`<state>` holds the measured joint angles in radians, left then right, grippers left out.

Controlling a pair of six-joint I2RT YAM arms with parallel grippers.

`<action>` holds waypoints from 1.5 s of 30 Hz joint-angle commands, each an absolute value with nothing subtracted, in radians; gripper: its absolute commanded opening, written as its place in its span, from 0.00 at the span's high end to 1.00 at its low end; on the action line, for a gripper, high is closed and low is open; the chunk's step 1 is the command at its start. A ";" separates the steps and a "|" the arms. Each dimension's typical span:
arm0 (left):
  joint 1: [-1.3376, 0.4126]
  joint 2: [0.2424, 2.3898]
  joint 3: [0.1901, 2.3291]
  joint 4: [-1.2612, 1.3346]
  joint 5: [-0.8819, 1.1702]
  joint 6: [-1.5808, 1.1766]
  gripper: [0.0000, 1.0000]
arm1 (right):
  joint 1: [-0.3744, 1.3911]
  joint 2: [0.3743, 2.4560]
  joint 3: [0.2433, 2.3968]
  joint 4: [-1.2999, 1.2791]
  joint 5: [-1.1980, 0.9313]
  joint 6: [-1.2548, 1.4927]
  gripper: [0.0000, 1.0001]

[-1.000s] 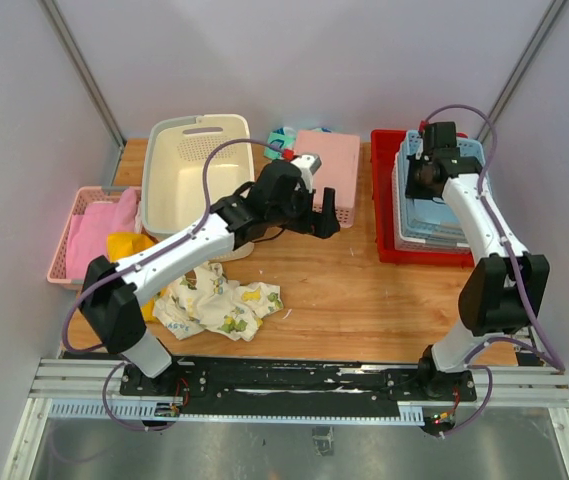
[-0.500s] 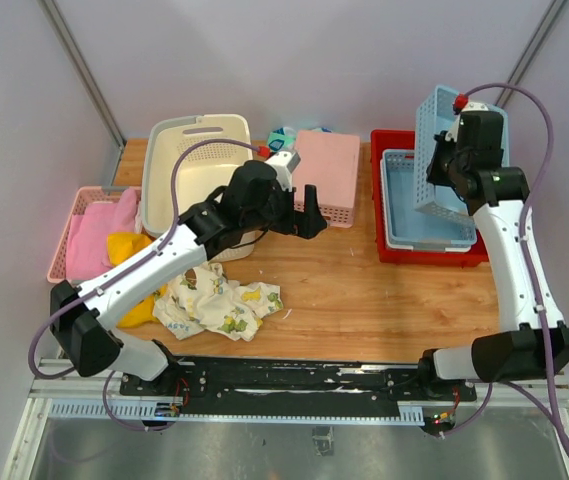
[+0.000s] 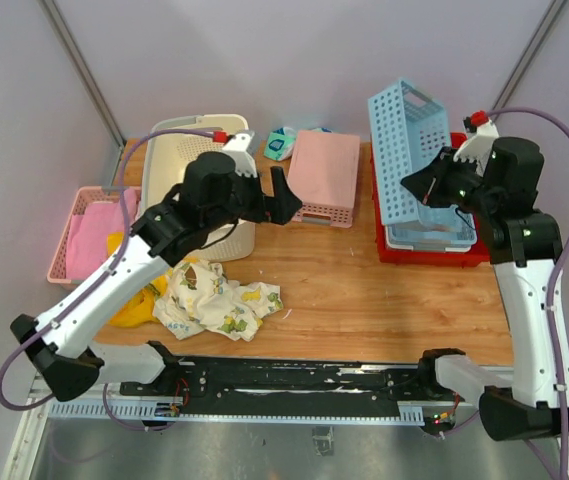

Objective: Turn the large container upside down

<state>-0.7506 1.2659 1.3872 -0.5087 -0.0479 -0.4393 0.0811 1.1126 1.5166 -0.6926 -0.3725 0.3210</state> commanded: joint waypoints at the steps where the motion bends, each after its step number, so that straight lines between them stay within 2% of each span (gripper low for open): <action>1: -0.728 1.178 1.451 -0.545 -0.140 -0.455 0.01 | 0.089 1.028 1.362 -0.509 -0.773 0.535 1.00; 5: -0.722 1.133 1.460 -0.555 -0.201 -0.466 0.01 | 0.114 0.946 1.163 -0.302 -0.957 0.750 0.99; 8: -0.721 1.119 1.462 -0.563 -0.228 -0.464 0.01 | 0.132 0.922 1.110 -0.256 -1.013 0.826 1.00; 16: -0.721 1.130 1.447 -0.544 -0.216 -0.473 0.01 | 0.193 0.876 0.883 0.048 -1.004 1.173 1.00; 23: -0.721 1.128 1.401 -0.489 -0.187 -0.495 0.01 | 0.238 0.900 0.779 0.109 -0.988 1.242 1.00; 33: -0.721 1.124 1.331 -0.420 -0.181 -0.509 0.01 | 0.394 0.982 0.704 0.249 -0.952 1.340 1.00; 40: -0.721 1.146 1.363 -0.445 -0.155 -0.469 0.01 | 0.394 1.031 0.548 0.375 -0.943 1.476 1.00; 45: -0.721 1.167 1.371 -0.453 -0.116 -0.457 0.01 | 0.344 1.045 0.474 0.356 -0.965 1.462 1.00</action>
